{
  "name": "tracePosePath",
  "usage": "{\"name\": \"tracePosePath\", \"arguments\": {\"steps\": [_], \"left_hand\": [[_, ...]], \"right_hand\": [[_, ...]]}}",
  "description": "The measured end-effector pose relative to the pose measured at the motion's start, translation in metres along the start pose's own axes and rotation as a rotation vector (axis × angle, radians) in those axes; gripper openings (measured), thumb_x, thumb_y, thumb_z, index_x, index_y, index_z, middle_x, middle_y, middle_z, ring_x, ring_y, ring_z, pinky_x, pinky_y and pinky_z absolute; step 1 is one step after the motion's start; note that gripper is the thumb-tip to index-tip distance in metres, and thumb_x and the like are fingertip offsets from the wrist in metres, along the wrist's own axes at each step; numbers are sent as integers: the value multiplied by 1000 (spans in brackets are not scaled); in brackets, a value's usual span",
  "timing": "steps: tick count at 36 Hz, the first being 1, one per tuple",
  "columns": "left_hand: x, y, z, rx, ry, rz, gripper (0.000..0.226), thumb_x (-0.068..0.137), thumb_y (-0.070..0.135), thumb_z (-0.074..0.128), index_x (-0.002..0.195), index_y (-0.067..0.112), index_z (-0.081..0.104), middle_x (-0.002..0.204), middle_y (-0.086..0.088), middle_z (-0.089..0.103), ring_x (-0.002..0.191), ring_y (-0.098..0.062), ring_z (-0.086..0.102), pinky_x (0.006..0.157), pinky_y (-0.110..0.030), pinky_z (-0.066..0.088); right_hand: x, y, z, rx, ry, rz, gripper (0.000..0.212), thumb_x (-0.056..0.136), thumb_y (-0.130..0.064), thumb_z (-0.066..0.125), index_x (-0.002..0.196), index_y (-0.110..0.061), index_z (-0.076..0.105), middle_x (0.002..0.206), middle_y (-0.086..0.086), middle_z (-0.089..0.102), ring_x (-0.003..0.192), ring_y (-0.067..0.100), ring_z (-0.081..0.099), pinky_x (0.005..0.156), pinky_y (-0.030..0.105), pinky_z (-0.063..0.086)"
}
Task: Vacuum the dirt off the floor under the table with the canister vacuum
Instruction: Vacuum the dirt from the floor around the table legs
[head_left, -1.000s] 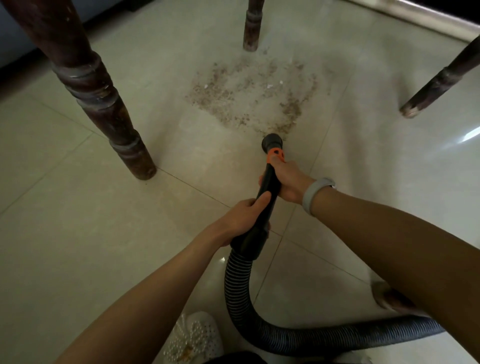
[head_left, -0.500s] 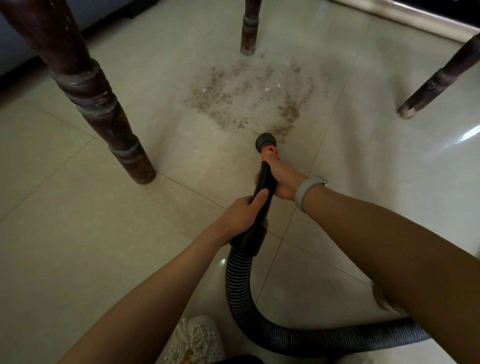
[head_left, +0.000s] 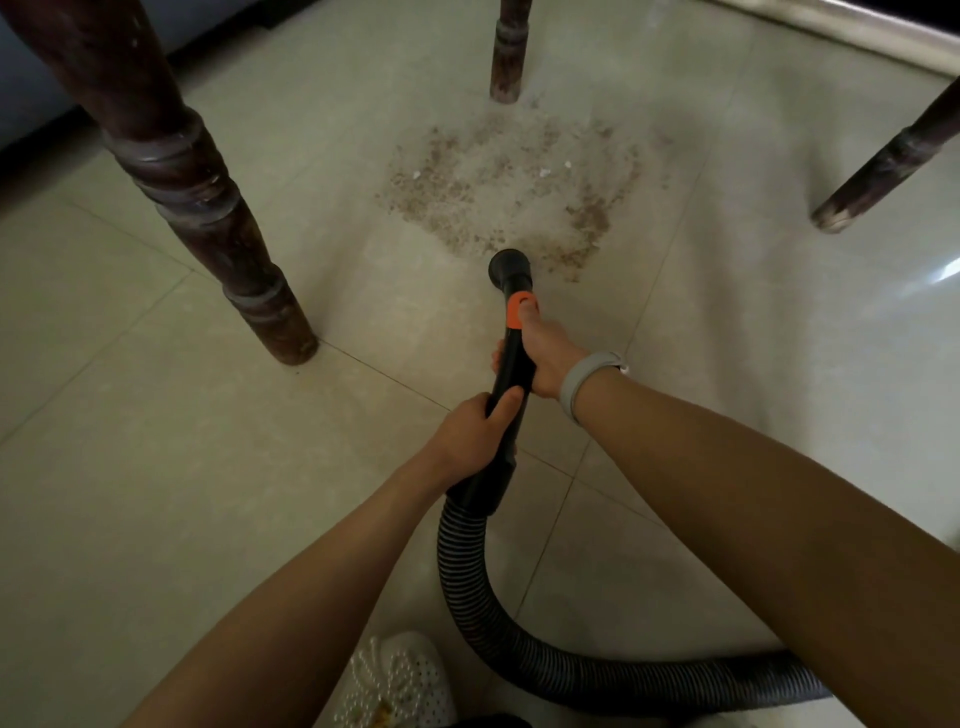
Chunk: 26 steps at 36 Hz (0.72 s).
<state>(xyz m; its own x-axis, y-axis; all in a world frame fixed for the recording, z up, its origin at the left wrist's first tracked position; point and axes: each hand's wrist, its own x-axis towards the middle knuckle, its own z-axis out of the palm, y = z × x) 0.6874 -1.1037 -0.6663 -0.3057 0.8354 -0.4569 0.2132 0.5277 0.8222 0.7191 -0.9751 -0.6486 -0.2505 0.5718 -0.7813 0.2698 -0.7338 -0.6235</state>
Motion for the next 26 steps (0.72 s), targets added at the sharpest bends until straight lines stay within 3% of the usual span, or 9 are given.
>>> {"name": "tracePosePath", "arguments": {"steps": [4, 12, 17, 22, 26], "left_hand": [[2, 4, 0, 0, -35, 11, 47, 99, 47, 36, 96, 5, 56, 80, -9, 68, 65, -19, 64, 65, -29, 51], [11, 16, 4, 16, -92, 19, 50, 99, 47, 36, 98, 2, 57, 82, -12, 68, 67, -21, 65, 66, -28, 51], [12, 21, 5, 4, -110, 15, 49, 98, 47, 36, 97, 3, 56, 82, -13, 68, 70, -24, 66, 73, -35, 53], [13, 28, 8, 15, -109, 21, 48, 98, 47, 37, 94, 4, 56, 84, -13, 68, 73, -25, 66, 69, -30, 52], [15, 31, 11, 43, -117, 21, 50, 98, 50, 36, 96, 4, 57, 94, -18, 69, 84, -30, 67, 78, -38, 53]], "right_hand": [[-1, 1, -5, 9, 0, -10, 42, 101, -44, 36, 96, -4, 49, 73, 9, 52, 57, 22, 54, 56, 34, 51], [0, -2, -23, 89, 3, -44, 40, 101, -41, 38, 108, -3, 46, 74, 10, 51, 60, 22, 53, 58, 34, 50], [-5, -2, -31, 185, -42, -24, 36, 100, -40, 42, 87, -7, 47, 76, 10, 49, 63, 21, 51, 63, 33, 49], [-4, -9, -31, 184, 24, -2, 41, 98, -44, 44, 82, -7, 47, 71, 9, 48, 59, 20, 49, 59, 32, 48], [0, -13, -33, 170, 80, 22, 47, 95, -51, 46, 80, -6, 48, 67, 9, 50, 55, 21, 49, 53, 33, 46]]}}
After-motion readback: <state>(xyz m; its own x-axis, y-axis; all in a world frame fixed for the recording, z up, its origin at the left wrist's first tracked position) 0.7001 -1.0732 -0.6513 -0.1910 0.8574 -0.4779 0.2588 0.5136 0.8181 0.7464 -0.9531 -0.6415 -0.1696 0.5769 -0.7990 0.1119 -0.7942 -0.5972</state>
